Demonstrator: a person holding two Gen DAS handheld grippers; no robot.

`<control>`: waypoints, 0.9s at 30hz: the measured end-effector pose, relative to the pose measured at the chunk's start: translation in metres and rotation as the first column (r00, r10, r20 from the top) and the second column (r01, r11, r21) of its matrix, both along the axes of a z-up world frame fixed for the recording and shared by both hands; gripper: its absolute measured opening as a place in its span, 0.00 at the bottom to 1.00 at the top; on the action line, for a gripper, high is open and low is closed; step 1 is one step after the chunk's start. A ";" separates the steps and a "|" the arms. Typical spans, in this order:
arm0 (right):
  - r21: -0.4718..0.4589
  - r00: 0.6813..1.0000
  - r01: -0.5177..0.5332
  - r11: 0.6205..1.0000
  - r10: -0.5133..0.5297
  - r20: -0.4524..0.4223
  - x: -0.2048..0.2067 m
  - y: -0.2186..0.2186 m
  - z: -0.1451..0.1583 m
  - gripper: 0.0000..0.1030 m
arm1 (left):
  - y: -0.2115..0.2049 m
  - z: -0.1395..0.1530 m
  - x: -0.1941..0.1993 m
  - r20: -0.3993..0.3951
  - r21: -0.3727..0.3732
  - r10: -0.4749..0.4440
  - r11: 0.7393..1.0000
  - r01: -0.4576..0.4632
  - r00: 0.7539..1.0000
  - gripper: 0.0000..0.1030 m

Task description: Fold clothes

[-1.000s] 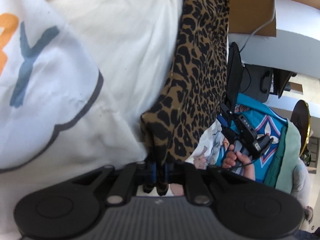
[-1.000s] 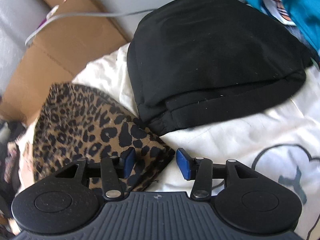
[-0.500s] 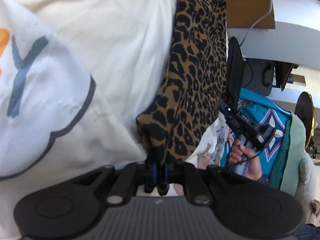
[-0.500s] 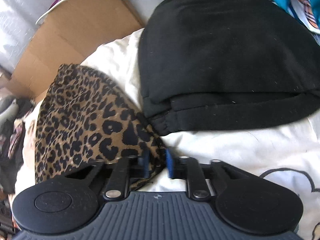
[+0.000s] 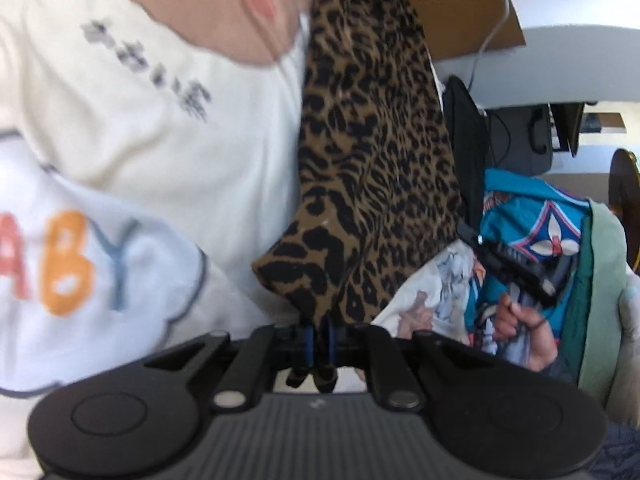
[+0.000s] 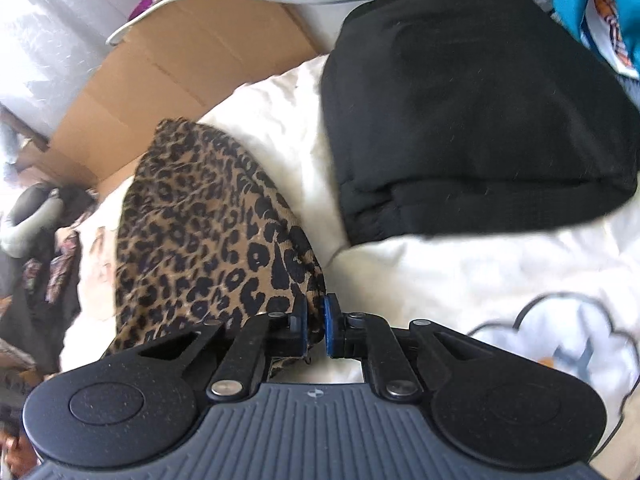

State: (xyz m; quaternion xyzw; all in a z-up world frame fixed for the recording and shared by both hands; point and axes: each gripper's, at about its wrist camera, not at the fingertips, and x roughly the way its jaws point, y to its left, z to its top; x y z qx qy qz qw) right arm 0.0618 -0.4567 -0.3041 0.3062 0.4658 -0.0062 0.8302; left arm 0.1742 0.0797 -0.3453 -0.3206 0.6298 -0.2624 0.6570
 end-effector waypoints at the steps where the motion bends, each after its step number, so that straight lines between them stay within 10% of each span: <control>1: 0.020 1.000 -0.002 1.000 0.002 -0.005 -0.001 0.002 -0.001 0.06 | 0.003 0.003 0.000 0.002 0.008 -0.001 1.000 0.001 1.000 0.06; 17: 0.236 0.978 -0.156 0.959 0.183 -0.098 -0.035 0.053 0.002 0.05 | 0.067 0.048 0.004 0.001 0.155 0.051 0.987 -0.051 0.999 0.06; 27: 0.173 0.972 -0.101 0.980 0.134 -0.194 -0.041 0.047 -0.035 0.01 | 0.066 -0.003 -0.002 -0.052 0.247 0.011 0.969 0.002 0.999 0.07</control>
